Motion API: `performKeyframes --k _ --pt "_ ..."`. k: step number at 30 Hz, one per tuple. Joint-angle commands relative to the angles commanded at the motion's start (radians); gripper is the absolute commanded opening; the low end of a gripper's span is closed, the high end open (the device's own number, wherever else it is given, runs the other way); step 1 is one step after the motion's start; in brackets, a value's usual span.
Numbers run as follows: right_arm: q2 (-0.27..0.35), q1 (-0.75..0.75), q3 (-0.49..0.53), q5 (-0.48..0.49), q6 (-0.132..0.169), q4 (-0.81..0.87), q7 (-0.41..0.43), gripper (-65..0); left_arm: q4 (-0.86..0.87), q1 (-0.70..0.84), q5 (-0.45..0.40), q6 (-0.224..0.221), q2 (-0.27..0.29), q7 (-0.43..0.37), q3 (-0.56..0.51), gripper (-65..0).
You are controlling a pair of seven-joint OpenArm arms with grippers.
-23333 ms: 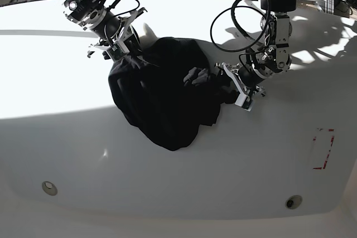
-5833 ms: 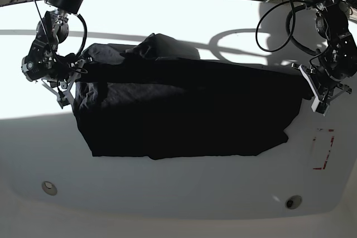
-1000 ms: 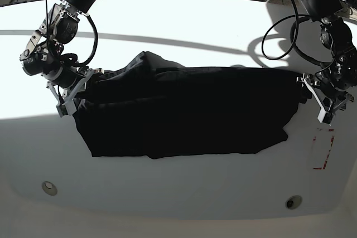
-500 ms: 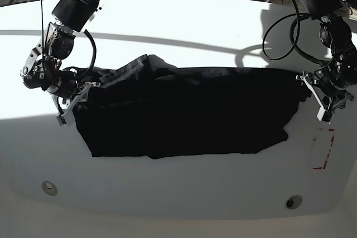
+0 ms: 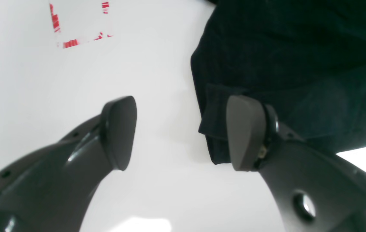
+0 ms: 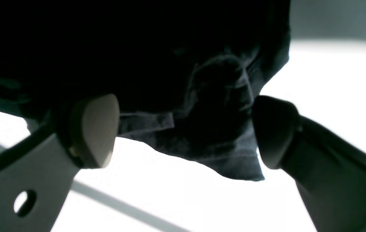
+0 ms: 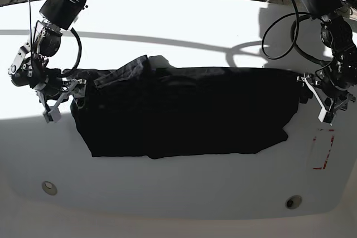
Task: Layout the t-shirt on the table in an organized manner, then fold the t-shirt properly
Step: 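Pull the held corner outward with the right gripper to smooth the shirt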
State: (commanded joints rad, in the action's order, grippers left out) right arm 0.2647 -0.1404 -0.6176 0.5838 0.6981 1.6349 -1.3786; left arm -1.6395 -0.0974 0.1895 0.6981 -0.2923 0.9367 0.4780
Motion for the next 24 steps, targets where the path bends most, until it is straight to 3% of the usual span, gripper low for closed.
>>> performKeyframes --k 9,24 --pt "-0.071 0.109 0.002 0.002 0.000 0.089 -0.009 -1.6 -0.002 0.000 0.000 0.000 0.002 0.000 0.000 -23.6" --pt "-0.089 0.006 0.003 -0.005 0.000 -0.057 0.035 -1.6 -0.002 0.020 0.000 0.000 0.003 -0.002 0.000 -23.9"
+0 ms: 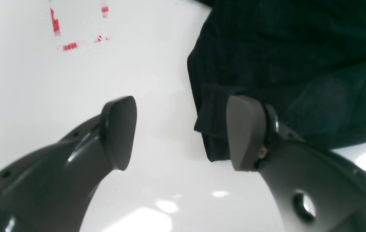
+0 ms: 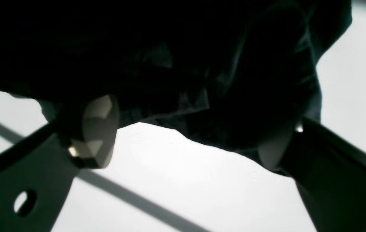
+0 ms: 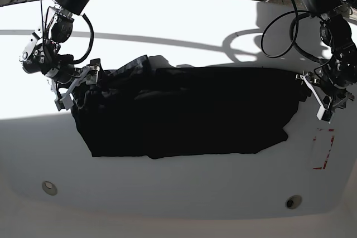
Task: Layout the t-shirt on the table in an organized manner, then fold the t-shirt properly
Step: 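Pull the held corner outward with the right gripper to smooth the shirt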
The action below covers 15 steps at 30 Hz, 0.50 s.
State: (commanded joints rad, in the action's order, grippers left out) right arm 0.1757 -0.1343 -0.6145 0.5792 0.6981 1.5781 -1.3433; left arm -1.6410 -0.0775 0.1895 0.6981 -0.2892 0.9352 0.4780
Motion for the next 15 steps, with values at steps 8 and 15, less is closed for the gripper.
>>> performKeyframes --k 8,15 --pt "0.000 -0.043 0.000 0.000 0.000 -0.087 0.008 -1.6 0.000 0.000 0.000 0.000 -0.002 0.000 0.000 -23.9" --pt "-0.005 -0.069 0.048 0.005 0.000 -0.089 0.011 -15.2 0.000 0.000 0.002 0.000 -0.002 0.000 0.000 -24.0"
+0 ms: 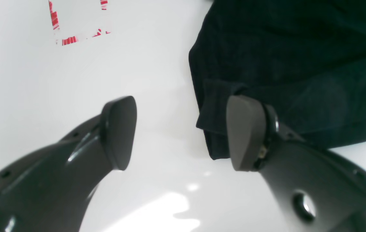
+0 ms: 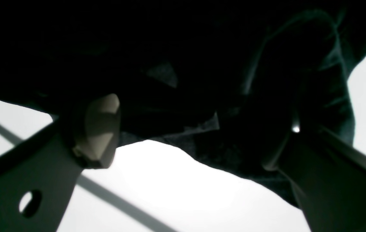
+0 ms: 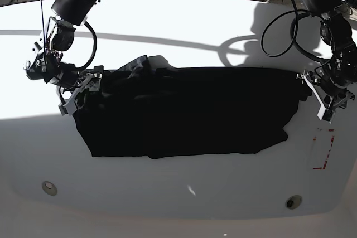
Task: Layout the t-shirt on the table in an organized manner, then fold the t-shirt properly
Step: 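Pull the held corner outward with the right gripper to smooth the shirt, then regrasp the shirt edge with the right gripper and straighten it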
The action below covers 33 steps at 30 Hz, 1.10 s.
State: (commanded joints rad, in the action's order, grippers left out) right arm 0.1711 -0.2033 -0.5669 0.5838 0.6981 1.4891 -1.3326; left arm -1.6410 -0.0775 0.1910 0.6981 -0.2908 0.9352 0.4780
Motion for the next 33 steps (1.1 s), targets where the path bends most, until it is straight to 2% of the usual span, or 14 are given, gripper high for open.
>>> performKeyframes --k 2,5,11,19,23,33 --pt "0.000 -0.011 0.028 0.000 0.000 -0.002 0.000 -21.6 0.000 0.000 0.000 0.000 0.000 0.000 0.000 -24.0" --pt "-0.005 -0.018 0.041 0.002 0.000 -0.003 0.002 -25.7 0.000 0.000 0.000 0.000 0.000 0.000 0.000 -24.0" --pt "-0.044 -0.064 0.049 -0.003 0.000 -0.006 0.003 -21.1 0.000 0.000 0.000 0.000 -0.002 0.000 0.002 -24.0" --pt "-0.068 -0.201 0.049 -0.006 0.000 -0.146 0.015 -21.9 0.000 0.000 0.000 0.000 -0.003 0.000 0.002 -24.0" --pt "-0.057 -0.273 0.063 -0.006 0.000 -0.230 0.069 -21.9 -0.002 0.000 0.000 0.000 -0.015 0.002 0.002 -24.0" --pt "0.037 -0.322 0.091 -0.003 0.000 -0.245 0.054 -21.9 -0.002 0.000 0.000 0.000 -0.017 0.002 0.003 -24.0"
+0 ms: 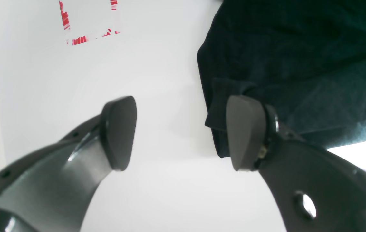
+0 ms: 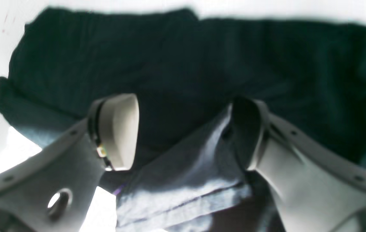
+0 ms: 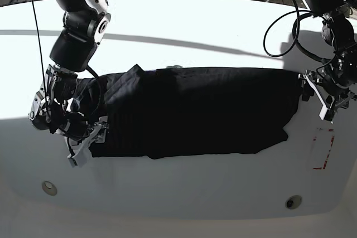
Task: Layout the t-shirt on the table in an organized manner, then fold the t-shirt properly
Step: 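Regrasp the shirt edge with the right gripper and straighten it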
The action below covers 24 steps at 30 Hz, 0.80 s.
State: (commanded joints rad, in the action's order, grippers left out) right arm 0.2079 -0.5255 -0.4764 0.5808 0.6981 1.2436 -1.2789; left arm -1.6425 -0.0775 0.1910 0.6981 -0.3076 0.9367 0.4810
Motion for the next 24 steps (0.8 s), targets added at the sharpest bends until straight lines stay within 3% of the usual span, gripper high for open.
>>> performKeyframes --k 7,14,19,24 --pt "0.087 0.040 0.000 0.000 0.000 0.002 -0.015 -21.9 0.000 0.000 0.000 0.000 0.000 0.000 0.000 -24.0" --pt "0.198 0.173 0.000 -0.003 0.000 0.107 -0.005 -21.9 -0.048 0.012 0.000 0.000 0.002 0.000 0.002 -24.0" --pt "0.265 0.272 0.002 -0.003 0.000 0.127 0.068 -21.9 -0.103 0.057 0.000 0.000 0.002 -0.002 0.002 -24.0" --pt "0.282 0.338 0.002 -0.003 0.000 0.126 0.149 -21.9 -0.109 0.078 0.002 0.000 0.002 -0.002 0.002 -24.0"
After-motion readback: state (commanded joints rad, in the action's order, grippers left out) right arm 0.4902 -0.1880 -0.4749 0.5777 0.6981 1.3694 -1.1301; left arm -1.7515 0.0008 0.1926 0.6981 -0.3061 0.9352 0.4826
